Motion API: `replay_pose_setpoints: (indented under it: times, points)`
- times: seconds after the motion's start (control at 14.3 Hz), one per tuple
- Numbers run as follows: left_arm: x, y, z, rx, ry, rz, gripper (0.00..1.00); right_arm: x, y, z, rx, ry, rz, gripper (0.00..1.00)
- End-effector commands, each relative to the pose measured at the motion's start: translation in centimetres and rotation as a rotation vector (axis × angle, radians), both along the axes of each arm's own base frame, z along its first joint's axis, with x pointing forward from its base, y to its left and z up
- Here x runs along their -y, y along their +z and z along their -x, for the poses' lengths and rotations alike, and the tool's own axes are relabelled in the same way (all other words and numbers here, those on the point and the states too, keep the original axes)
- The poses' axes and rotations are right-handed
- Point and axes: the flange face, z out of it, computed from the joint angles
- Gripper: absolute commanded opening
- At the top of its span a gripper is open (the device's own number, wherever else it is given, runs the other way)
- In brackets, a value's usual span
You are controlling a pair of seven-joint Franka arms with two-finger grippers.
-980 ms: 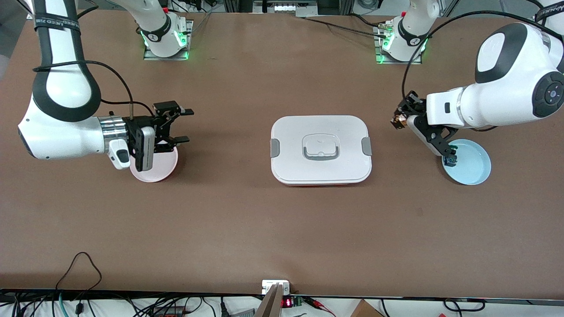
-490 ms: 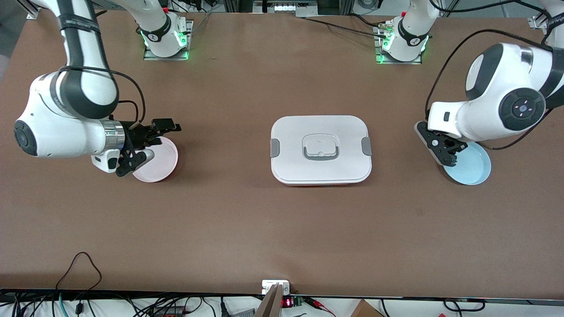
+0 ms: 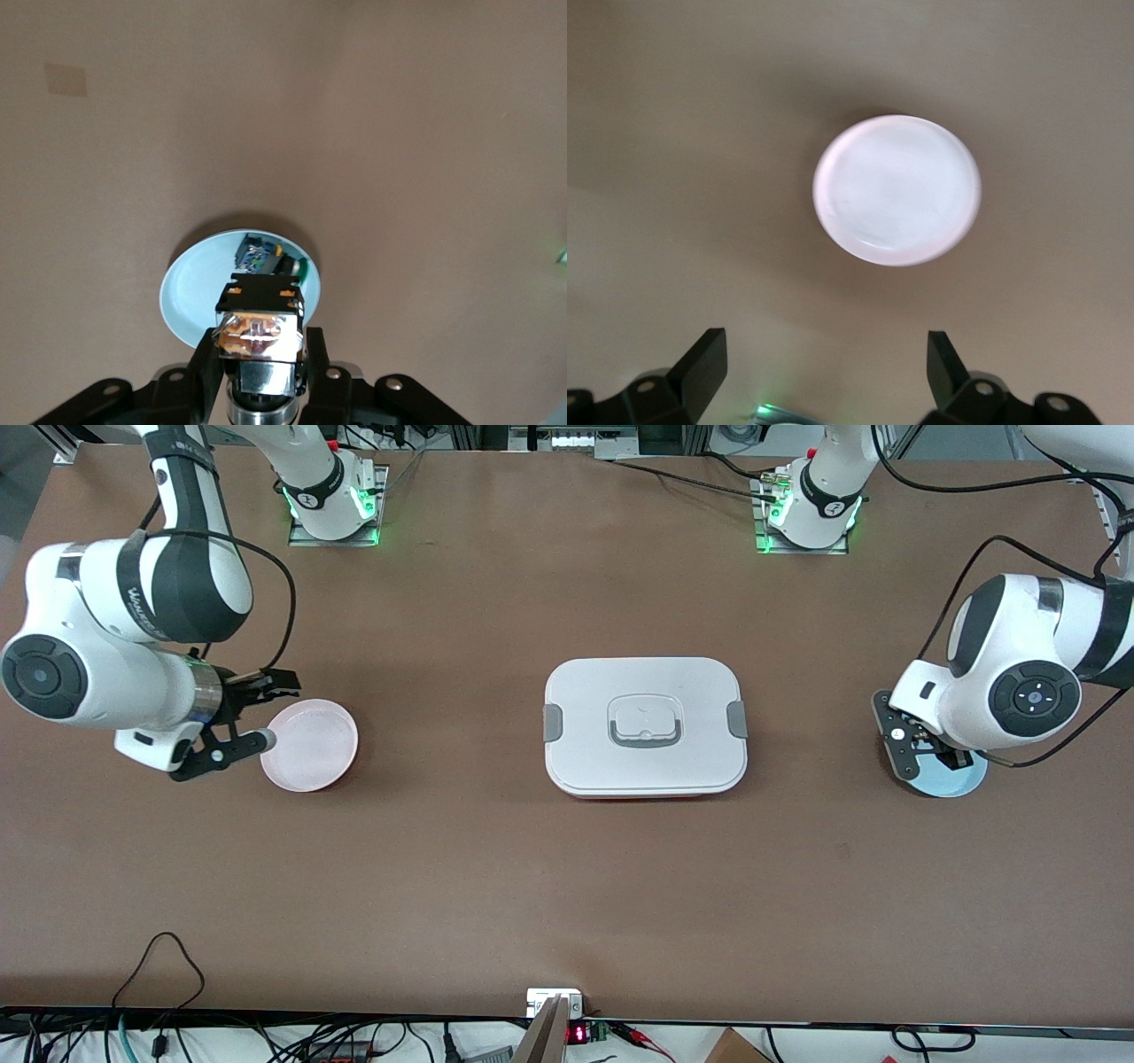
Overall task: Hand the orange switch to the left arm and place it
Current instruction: 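Move the left gripper over the blue plate while the right gripper retracts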
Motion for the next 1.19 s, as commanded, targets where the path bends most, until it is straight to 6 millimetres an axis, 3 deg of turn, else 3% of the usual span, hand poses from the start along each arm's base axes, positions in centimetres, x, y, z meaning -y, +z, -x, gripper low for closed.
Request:
replay_pose_setpoints:
  times: [0.0,0.21,0.42,0.49,0.63,0.7,0.84,0.98,1.12]
  points:
    - [-4.9,-3.8,0.6,0.003,-0.097,0.05,0.21,0.8,3.8,-0.3,0.027,-0.052,0.073,1.0]
    - [-10.2,-7.6,0.4,0.032,-0.173,0.042,0.21,4.2,5.9,-1.5,0.102,-0.104,0.048,1.0]
    - [-14.2,-10.6,0.3,0.056,-0.223,0.049,0.21,8.2,8.2,-1.1,0.153,-0.256,0.02,1.0]
    - [-15.1,-11.6,0.5,0.051,-0.258,0.056,0.21,7.6,8.6,-0.9,0.158,-0.264,0.013,1.0]
    - [-15.6,-13.3,1.3,0.071,-0.315,0.042,0.21,7.9,9.9,-0.4,0.184,-0.27,0.013,1.0]
    - [-17.2,-14.4,2.0,0.083,-0.299,0.055,0.21,8.8,9.8,0.0,0.185,-0.278,0.018,1.0]
    - [-17.4,-15.6,2.8,0.07,-0.288,0.071,0.21,9.1,9.3,0.6,0.163,-0.282,0.026,1.0]
    - [-17.0,-15.3,2.9,0.064,-0.292,0.067,0.21,10.4,8.0,2.5,0.177,-0.302,0.02,1.0]
    - [-16.9,-14.8,3.2,0.049,-0.288,0.057,0.21,10.1,7.5,4.9,0.224,-0.293,0.011,1.0]
